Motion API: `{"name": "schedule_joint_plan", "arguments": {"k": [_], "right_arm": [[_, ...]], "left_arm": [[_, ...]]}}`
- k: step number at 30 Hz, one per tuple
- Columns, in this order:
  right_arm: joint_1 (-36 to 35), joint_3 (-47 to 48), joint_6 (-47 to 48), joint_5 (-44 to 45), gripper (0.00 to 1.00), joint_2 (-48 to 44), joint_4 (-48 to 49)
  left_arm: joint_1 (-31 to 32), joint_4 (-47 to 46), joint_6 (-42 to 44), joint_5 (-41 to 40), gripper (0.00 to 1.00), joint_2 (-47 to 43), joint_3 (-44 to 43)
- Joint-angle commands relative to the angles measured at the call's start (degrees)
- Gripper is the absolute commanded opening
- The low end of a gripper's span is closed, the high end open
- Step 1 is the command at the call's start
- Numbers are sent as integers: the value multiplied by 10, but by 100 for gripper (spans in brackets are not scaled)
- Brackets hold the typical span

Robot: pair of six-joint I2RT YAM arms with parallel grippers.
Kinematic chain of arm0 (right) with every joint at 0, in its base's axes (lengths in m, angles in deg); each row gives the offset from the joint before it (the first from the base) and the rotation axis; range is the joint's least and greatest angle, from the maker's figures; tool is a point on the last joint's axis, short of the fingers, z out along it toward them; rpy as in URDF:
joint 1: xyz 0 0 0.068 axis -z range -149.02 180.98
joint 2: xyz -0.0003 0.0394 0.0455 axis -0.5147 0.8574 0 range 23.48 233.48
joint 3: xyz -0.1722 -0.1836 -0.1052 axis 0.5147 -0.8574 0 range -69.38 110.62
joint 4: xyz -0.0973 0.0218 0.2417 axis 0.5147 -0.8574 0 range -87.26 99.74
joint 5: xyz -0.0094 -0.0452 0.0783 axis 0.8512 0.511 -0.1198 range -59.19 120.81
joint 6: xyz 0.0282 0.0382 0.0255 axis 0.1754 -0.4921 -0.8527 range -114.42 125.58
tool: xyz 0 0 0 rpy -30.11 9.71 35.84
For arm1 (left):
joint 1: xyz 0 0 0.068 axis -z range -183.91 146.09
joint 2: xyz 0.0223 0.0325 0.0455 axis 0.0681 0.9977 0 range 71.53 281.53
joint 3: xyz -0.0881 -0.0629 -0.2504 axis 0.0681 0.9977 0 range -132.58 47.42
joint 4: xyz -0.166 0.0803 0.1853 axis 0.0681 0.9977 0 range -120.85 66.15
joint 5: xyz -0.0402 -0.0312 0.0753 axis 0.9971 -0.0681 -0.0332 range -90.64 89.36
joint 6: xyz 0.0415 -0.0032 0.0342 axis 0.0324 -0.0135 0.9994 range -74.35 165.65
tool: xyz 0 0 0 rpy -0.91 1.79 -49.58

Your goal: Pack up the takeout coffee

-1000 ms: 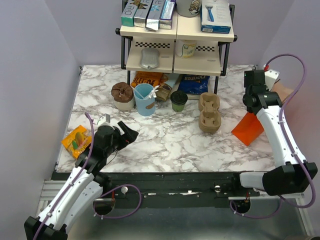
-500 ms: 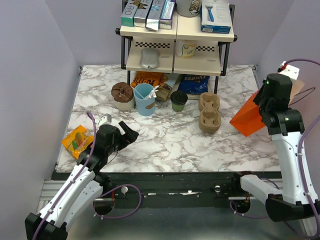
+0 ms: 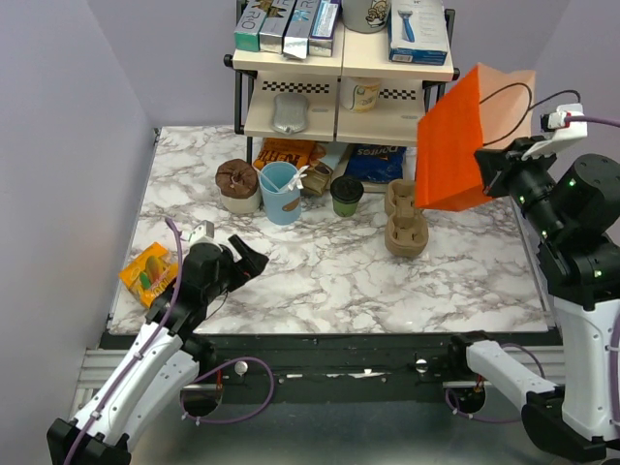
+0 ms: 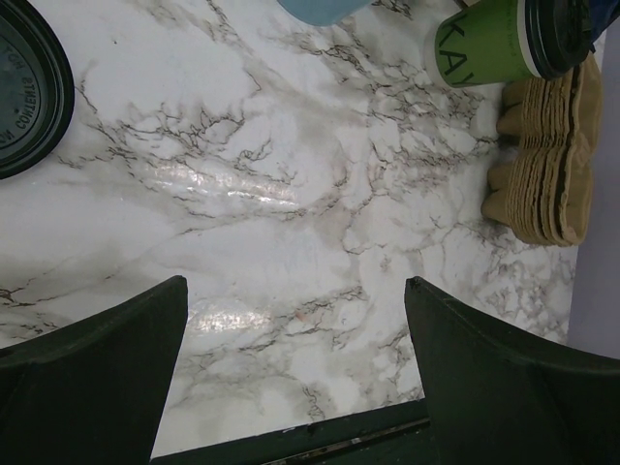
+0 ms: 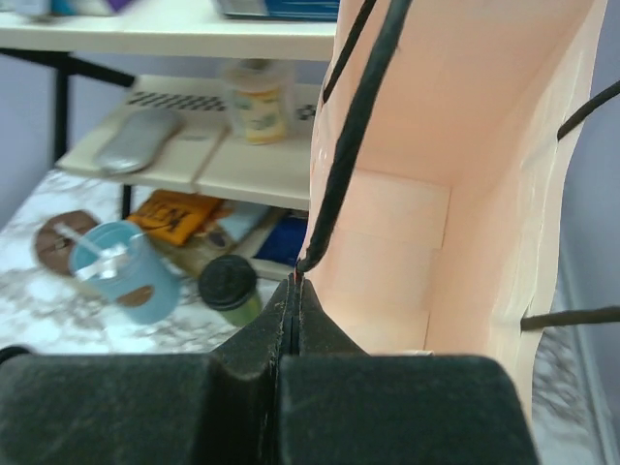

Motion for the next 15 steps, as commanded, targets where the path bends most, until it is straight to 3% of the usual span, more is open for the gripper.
{"name": "schedule_joint_plan", "arguments": {"k": [1,9,13,15], "right_arm": [[-14,28,26,-156,1,-7,7],[-22,-32,60,-438,1,-54,58],[-73,-53,97,-424,1,-51,44],[-148,-51,118,-376,1,-38,21]], "left_arm": [[3,26,3,-15,99,-13,-20],[3,45,5,-13,99,-17,-34],[3,54,5,-14,99,-30,-40],[3,63,6,-16,99,-33,-47]]}}
